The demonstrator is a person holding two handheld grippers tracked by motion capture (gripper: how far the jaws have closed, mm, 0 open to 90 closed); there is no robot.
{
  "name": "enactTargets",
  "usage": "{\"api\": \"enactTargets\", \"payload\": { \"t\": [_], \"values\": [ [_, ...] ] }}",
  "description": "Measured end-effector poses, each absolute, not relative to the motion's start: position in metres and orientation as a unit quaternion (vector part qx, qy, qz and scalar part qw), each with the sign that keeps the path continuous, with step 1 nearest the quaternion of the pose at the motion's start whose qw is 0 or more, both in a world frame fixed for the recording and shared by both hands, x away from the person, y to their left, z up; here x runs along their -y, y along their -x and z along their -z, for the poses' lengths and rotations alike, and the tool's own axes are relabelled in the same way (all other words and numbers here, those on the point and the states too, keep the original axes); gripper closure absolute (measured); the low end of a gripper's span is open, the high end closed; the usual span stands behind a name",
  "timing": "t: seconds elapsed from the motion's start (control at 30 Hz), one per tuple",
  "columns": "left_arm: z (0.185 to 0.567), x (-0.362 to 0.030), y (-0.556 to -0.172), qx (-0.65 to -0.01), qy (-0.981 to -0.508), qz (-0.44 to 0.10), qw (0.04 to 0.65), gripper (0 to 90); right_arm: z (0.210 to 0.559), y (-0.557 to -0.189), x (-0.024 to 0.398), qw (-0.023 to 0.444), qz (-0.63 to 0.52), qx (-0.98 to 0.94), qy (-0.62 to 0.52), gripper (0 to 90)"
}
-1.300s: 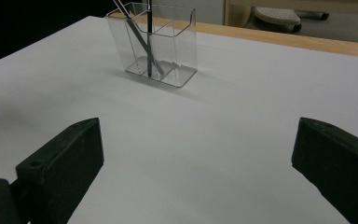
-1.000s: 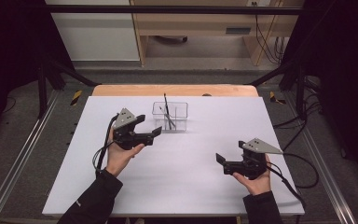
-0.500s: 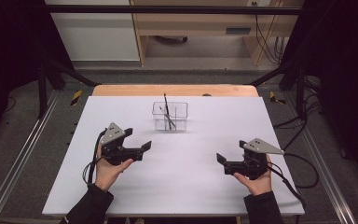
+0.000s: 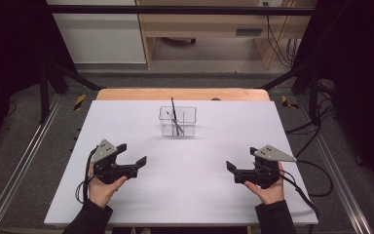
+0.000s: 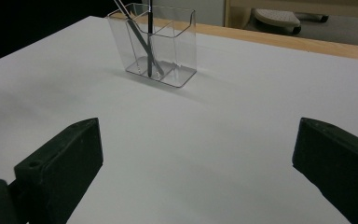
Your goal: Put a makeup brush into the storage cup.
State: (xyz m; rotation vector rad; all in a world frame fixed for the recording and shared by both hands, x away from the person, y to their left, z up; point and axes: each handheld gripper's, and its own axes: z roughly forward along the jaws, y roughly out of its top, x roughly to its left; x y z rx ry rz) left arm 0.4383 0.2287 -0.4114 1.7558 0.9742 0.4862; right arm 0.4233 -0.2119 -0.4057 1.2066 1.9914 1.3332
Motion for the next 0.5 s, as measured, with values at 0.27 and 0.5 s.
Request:
{"api": "enactTargets", "payload": {
  "t": [0.27,0.5],
  "values": [
    [0.422,-0.245,-0.428,-0.419,-0.726,-0.207,0.504,8.8,0.406,-0.421,0.213,0.229,-0.483,-0.723,-0.437,2.1],
    [0.429,-0.251,-0.425,-0.420,-0.728,-0.208,0.500,8.7,0.406,-0.420,0.213,0.228,-0.483,-0.723,-0.437,2.1]
  ]
}}
